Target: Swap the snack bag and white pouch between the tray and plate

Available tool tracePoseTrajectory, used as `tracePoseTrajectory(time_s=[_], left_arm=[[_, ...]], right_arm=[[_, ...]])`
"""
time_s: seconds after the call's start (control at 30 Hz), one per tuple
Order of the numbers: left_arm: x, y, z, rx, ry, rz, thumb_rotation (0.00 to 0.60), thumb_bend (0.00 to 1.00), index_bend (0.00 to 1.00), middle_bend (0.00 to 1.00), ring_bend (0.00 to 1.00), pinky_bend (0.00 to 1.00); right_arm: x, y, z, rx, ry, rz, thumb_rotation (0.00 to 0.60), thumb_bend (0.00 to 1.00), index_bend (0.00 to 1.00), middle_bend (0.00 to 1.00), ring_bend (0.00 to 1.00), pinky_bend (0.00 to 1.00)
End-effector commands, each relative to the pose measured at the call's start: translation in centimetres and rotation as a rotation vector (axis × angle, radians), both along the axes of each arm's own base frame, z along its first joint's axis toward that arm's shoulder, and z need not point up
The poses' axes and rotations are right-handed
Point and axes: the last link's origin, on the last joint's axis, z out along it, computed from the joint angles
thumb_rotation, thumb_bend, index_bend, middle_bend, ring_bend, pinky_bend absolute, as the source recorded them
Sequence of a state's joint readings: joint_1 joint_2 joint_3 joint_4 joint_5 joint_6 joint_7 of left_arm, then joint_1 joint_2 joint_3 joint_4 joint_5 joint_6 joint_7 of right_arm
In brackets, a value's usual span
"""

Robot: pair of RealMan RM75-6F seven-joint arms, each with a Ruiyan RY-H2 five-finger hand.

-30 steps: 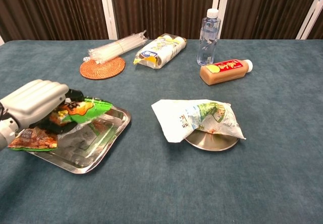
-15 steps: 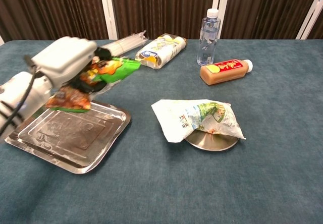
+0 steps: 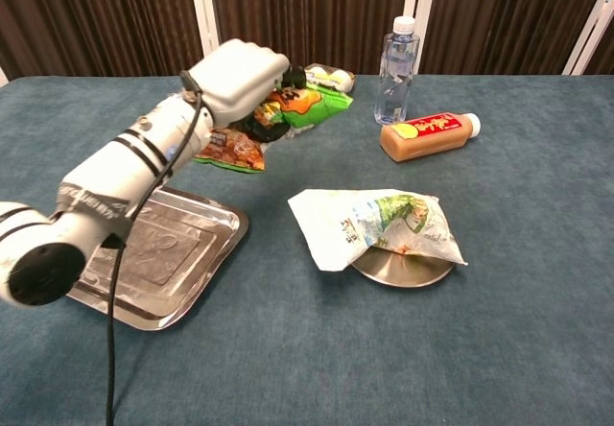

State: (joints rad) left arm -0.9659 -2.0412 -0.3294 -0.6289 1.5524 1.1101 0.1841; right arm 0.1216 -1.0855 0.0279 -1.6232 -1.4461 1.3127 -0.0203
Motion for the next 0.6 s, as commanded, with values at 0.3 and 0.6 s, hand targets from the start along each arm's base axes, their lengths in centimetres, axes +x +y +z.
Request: tracePoseTrajectory(time_s=[0.3, 0.6], left_arm=[[1.0, 2.2, -2.9, -0.129, 0.010, 0.068, 0.600, 0.37, 0.00, 0.00, 0.00, 0.00], [-3.8, -2.5, 1.0, -0.181, -0.060, -0.021, 0.600, 0.37, 0.00, 0.00, 0.00, 0.00]], right_arm=[[-0.4, -0.4, 0.3, 0.002, -0.004, -0.016, 0.600, 0.13, 0.00, 0.00, 0.00, 0.00], [0.8, 0.0, -0.9, 0.051, -0.025, 0.068, 0.600, 0.13, 0.00, 0.00, 0.00, 0.00]])
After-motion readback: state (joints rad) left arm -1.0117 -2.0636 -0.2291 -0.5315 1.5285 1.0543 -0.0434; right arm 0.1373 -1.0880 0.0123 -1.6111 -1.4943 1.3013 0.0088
